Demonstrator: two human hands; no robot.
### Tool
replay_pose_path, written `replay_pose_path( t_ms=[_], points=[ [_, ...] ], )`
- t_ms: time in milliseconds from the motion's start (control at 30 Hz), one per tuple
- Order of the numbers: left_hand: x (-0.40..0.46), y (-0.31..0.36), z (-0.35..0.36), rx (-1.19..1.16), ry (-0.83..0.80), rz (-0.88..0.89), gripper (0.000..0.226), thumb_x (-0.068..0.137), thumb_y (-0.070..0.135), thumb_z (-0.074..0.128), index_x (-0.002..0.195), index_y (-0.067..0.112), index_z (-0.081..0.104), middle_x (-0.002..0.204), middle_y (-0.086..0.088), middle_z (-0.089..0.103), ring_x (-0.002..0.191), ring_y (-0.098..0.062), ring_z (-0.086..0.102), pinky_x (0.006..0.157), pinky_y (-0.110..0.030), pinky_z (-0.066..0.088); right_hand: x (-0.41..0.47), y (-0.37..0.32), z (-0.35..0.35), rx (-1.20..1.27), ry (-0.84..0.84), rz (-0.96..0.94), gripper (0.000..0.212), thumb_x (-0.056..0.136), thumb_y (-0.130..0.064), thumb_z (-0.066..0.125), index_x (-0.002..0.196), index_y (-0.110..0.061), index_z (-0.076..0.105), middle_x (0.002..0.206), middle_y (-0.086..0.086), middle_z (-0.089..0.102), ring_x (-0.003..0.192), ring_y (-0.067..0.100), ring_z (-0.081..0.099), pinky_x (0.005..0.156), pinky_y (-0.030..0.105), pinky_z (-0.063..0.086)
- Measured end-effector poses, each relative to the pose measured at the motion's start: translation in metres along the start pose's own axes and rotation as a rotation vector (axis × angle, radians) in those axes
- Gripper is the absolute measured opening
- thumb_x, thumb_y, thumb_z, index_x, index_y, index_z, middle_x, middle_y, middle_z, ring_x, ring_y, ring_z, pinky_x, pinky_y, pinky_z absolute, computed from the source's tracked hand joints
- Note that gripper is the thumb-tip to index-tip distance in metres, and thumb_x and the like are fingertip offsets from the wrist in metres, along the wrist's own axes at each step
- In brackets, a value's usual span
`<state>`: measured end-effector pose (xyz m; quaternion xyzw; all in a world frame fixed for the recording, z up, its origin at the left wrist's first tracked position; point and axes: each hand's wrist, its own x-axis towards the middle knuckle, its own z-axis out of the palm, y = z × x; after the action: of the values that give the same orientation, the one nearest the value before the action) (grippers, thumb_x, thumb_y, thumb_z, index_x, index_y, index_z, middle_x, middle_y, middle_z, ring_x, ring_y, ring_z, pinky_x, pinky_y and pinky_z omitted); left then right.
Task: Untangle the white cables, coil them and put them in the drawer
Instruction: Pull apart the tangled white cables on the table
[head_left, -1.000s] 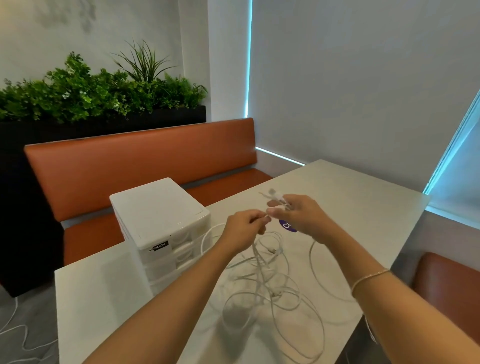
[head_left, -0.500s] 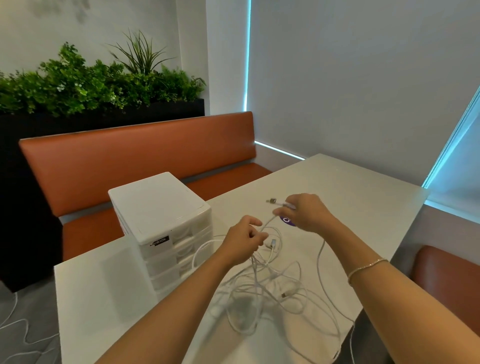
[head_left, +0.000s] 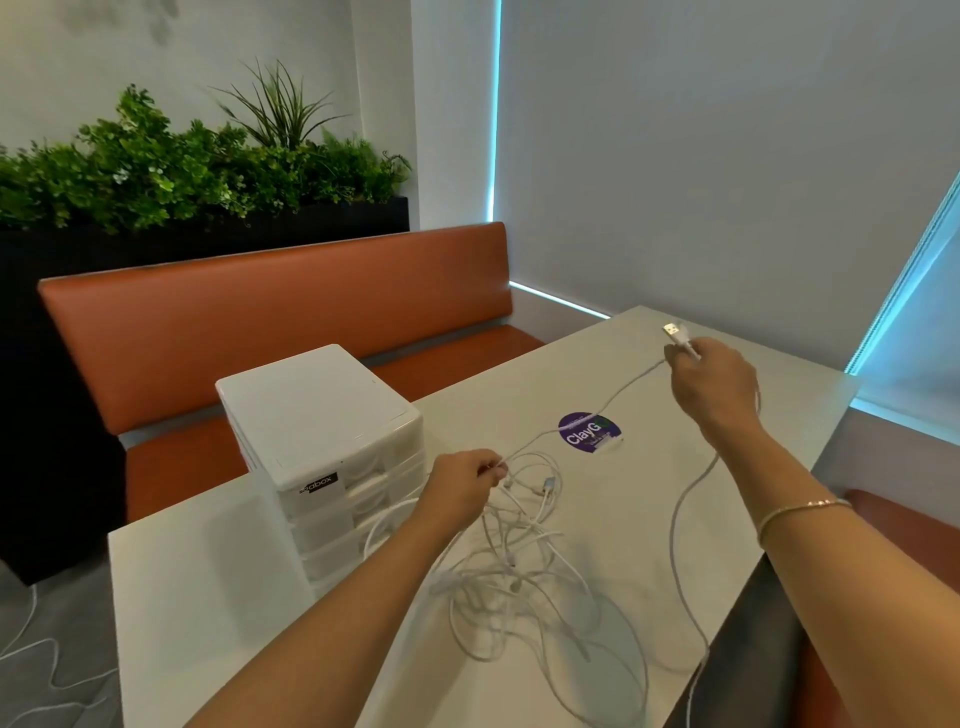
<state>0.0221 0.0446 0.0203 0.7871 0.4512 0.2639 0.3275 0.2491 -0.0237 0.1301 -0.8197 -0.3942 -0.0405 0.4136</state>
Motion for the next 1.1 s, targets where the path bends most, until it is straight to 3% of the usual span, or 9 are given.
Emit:
replay_pose_path(
  t_ms=[67, 167, 267, 367, 467, 567, 733, 933, 1100],
  points=[
    [0.005, 0.009, -0.003, -0.021, 0.057, 0.025, 0.023, 0.093, 0.02, 0.056, 0.107, 0.01, 0.07, 0.103, -0.006, 0.07, 0.095, -0.017, 0.061, 0.084, -0.022, 0.043, -0.012, -0.005, 0.005, -0.031, -0.074, -0.062, 0.029, 0.098, -0.024, 0.042, 0.083, -0.007, 0.059, 0.079, 0.013, 0.052, 0.086, 0.036, 0.054, 0.064, 0.031, 0.025],
    [0.008, 0.023, -0.003, 0.001, 0.067, 0.095, 0.024, 0.092, 0.022, 0.057, 0.111, 0.013, 0.069, 0.109, -0.003, 0.07, 0.101, -0.018, 0.063, 0.092, -0.028, 0.048, -0.039, -0.021, 0.017, -0.045, -0.311, -0.187, 0.036, 0.098, -0.033, 0.044, 0.073, -0.011, 0.057, 0.072, 0.009, 0.054, 0.071, 0.027, 0.046, 0.057, 0.033, 0.028],
    [0.008, 0.036, -0.002, 0.067, 0.071, 0.181, 0.023, 0.092, 0.024, 0.057, 0.109, 0.018, 0.071, 0.107, -0.002, 0.071, 0.099, -0.018, 0.063, 0.088, -0.031, 0.05, -0.061, -0.032, 0.035, 0.0, -0.581, -0.218, 0.038, 0.094, -0.039, 0.05, 0.063, -0.017, 0.055, 0.062, 0.001, 0.051, 0.063, 0.017, 0.045, 0.056, 0.029, 0.032],
    [0.006, 0.038, -0.003, 0.095, 0.089, 0.196, 0.022, 0.093, 0.025, 0.056, 0.106, 0.018, 0.071, 0.1, -0.003, 0.072, 0.091, -0.02, 0.062, 0.08, -0.03, 0.05, -0.064, -0.033, 0.043, -0.052, -0.681, -0.211, 0.028, 0.092, -0.035, 0.056, 0.072, -0.016, 0.061, 0.062, -0.004, 0.051, 0.058, 0.009, 0.044, 0.054, 0.022, 0.034],
    [0.0, 0.029, -0.002, 0.122, 0.089, 0.135, 0.02, 0.093, 0.026, 0.054, 0.103, 0.017, 0.069, 0.095, -0.003, 0.07, 0.083, -0.017, 0.06, 0.078, -0.032, 0.051, -0.06, -0.033, 0.04, -0.108, -0.623, -0.254, 0.025, 0.091, -0.031, 0.058, 0.092, -0.009, 0.069, 0.068, -0.003, 0.055, 0.064, 0.011, 0.047, 0.06, 0.023, 0.037],
    [-0.003, 0.016, 0.003, 0.187, 0.054, 0.063, 0.02, 0.096, 0.022, 0.047, 0.103, 0.011, 0.063, 0.098, -0.006, 0.067, 0.087, -0.02, 0.06, 0.078, -0.031, 0.051, -0.051, -0.033, 0.03, -0.12, -0.405, -0.289, 0.031, 0.094, -0.032, 0.053, 0.095, -0.004, 0.067, 0.079, 0.004, 0.056, 0.072, 0.017, 0.047, 0.058, 0.024, 0.033],
    [-0.009, -0.007, 0.008, 0.271, -0.035, -0.065, 0.021, 0.096, 0.021, 0.044, 0.101, 0.01, 0.061, 0.098, -0.01, 0.067, 0.086, -0.024, 0.061, 0.076, -0.035, 0.052, -0.024, -0.018, 0.012, -0.002, -0.121, -0.135, 0.033, 0.095, -0.03, 0.051, 0.099, -0.003, 0.069, 0.08, 0.011, 0.059, 0.067, 0.02, 0.046, 0.054, 0.027, 0.029],
    [-0.011, -0.012, 0.007, 0.347, -0.156, -0.134, 0.017, 0.089, 0.022, 0.051, 0.091, 0.017, 0.067, 0.098, -0.003, 0.066, 0.087, -0.022, 0.062, 0.074, -0.034, 0.055, -0.022, 0.001, 0.023, 0.079, -0.066, 0.027, 0.035, 0.095, -0.03, 0.051, 0.101, 0.0, 0.067, 0.079, 0.009, 0.056, 0.055, 0.01, 0.039, 0.049, 0.021, 0.029],
    [-0.013, -0.019, 0.005, 0.354, -0.135, -0.133, 0.016, 0.089, 0.028, 0.06, 0.086, 0.016, 0.069, 0.096, -0.002, 0.068, 0.079, -0.017, 0.057, 0.065, -0.025, 0.042, -0.027, 0.005, 0.021, -0.071, -0.137, 0.026, 0.031, 0.097, -0.027, 0.047, 0.104, -0.003, 0.066, 0.086, 0.011, 0.059, 0.06, 0.016, 0.043, 0.048, 0.023, 0.024]
  ],
)
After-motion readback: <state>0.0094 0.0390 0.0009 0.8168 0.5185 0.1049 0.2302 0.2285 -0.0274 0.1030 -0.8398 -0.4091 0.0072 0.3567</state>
